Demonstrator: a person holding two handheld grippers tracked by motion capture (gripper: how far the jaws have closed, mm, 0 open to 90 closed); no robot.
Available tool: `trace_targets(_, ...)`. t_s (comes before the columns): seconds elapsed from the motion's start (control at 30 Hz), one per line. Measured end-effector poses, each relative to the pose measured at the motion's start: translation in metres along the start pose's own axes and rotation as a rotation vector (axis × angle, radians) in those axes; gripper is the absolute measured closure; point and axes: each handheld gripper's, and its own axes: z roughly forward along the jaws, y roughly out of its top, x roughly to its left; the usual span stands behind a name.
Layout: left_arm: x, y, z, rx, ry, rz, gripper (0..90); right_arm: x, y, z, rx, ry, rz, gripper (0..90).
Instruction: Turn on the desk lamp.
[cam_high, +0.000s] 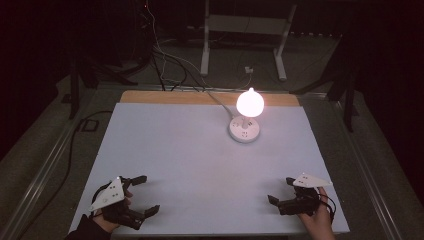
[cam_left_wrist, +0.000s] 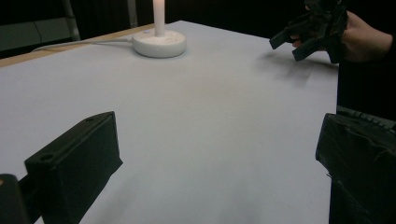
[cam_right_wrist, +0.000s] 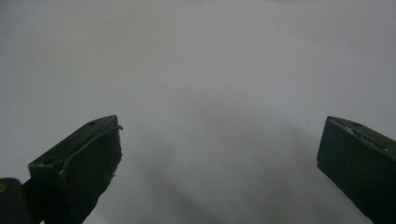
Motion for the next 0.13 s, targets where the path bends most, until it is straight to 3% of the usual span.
trace_targets(0.13, 0.0001, 0.0003, 0.0, -0.005, 0.002, -0.003, 0.4, -0.0009, -0.0006, -0.0007, 0.001, -0.013, -0.01, 0.0)
